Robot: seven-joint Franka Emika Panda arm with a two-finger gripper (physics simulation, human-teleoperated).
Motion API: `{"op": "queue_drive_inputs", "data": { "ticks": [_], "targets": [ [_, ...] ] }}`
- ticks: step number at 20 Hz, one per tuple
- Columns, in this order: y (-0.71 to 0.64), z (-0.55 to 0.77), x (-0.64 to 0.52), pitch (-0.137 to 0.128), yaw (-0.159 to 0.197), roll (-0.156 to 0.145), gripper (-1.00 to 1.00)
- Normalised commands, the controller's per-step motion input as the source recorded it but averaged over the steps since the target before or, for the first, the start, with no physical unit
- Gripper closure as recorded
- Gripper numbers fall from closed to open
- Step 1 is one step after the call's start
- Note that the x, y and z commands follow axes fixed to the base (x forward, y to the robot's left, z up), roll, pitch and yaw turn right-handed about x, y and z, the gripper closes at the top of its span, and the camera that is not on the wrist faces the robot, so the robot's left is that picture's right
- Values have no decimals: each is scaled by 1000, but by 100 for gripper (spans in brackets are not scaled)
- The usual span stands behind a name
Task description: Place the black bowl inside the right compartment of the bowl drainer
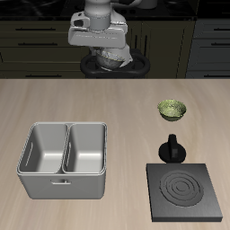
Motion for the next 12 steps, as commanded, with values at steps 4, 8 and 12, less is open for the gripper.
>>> {"op": "queue_drive_inputs", "data": {
  "ticks": [4,8,12],
  "targets": [
    [-174,395,236,-37,-4,-35,100],
    [-155,414,246,-53,33,-36,100],
    [-172,212,317,32,11,14,100]
  ]
}}
